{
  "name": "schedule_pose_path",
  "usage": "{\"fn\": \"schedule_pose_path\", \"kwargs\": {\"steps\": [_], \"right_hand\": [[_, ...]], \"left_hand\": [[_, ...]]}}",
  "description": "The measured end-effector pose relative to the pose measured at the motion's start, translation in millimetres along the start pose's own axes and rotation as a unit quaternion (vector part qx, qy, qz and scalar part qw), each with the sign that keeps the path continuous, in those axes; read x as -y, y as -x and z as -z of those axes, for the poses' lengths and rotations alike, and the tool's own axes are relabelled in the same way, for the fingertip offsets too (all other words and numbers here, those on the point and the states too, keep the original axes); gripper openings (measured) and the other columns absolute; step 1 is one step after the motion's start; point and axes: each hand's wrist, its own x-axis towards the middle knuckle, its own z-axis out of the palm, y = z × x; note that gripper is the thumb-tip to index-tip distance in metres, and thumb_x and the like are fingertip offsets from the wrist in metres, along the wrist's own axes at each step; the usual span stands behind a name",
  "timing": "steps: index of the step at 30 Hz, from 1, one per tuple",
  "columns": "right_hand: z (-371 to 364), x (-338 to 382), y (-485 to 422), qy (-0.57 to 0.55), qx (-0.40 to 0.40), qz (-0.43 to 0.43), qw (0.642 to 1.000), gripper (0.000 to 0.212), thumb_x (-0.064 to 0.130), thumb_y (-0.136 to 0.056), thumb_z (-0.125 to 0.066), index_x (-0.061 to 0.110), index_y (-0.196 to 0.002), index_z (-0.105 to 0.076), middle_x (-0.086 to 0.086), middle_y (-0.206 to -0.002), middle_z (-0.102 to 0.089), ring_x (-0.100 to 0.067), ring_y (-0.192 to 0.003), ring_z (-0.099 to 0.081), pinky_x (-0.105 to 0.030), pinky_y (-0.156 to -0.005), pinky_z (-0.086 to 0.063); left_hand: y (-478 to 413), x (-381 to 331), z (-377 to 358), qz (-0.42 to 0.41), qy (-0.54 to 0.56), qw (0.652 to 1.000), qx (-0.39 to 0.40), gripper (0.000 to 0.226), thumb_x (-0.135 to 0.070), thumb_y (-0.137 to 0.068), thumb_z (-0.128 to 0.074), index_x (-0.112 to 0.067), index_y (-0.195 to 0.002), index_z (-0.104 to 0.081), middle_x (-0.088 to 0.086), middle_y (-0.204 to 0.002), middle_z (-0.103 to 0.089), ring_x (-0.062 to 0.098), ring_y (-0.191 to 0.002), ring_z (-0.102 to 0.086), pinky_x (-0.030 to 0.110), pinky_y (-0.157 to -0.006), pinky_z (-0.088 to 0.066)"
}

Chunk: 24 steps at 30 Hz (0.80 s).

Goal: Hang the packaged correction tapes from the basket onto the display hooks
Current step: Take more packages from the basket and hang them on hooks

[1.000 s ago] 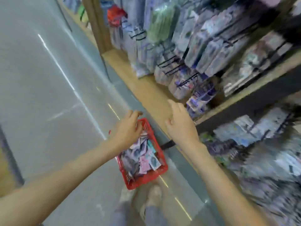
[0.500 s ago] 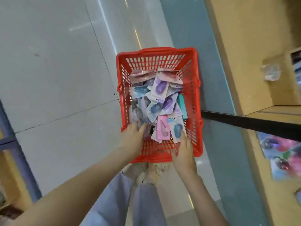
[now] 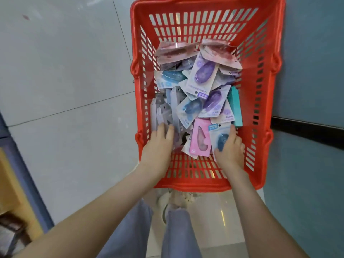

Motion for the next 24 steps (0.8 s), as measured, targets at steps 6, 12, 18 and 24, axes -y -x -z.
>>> {"fn": "schedule_pose_path", "kwargs": {"steps": [6,12,18,24], "right_hand": [[20.7,6.7,24.2,-0.018,-0.056,-0.007,0.998,0.087,0.021,-0.076,-0.069,0.022,-0.148,-0.021,-0.016,-0.128,-0.041,-0.035,-0.117,-0.037,-0.043,-0.099,-0.033],[42.2,27.5,62.5,-0.142,-0.122,0.064,0.98,0.088,0.022,-0.073,-0.077,0.016,-0.147,-0.03,-0.017,-0.127,-0.047,-0.034,-0.118,-0.043,-0.043,-0.102,-0.036],[50.4,67.8,57.2,-0.219,-0.051,0.195,0.955,0.066,0.041,-0.091,-0.056,0.021,-0.148,-0.03,-0.004,-0.143,-0.04,-0.016,-0.13,-0.037,-0.021,-0.104,-0.031],[32.8,105.4,-34.7,-0.181,-0.14,0.159,0.96,0.071,0.049,-0.093,-0.047,0.006,-0.147,-0.029,-0.017,-0.145,-0.039,-0.032,-0.134,-0.032,-0.027,-0.107,-0.018]], "left_hand": [[-11.8,-10.5,12.1,-0.094,0.035,0.989,-0.111,0.043,-0.013,-0.083,-0.058,-0.004,-0.125,-0.056,0.027,-0.129,-0.05,0.043,-0.114,-0.051,0.047,-0.089,-0.048],[-14.7,-55.6,53.5,0.144,0.459,0.865,0.143,0.038,-0.035,-0.092,-0.06,-0.019,-0.125,-0.048,-0.001,-0.11,-0.059,0.013,-0.105,-0.055,0.017,-0.081,-0.035],[-28.0,-47.7,67.7,0.134,0.619,0.767,0.104,0.042,-0.039,-0.077,-0.066,-0.02,-0.114,-0.062,-0.001,-0.109,-0.071,0.016,-0.101,-0.066,0.043,-0.094,-0.051],[-41.3,8.0,87.2,0.151,0.608,0.779,-0.031,0.028,-0.041,-0.079,-0.062,-0.03,-0.104,-0.061,-0.011,-0.105,-0.07,0.007,-0.096,-0.066,0.04,-0.089,-0.053]]}}
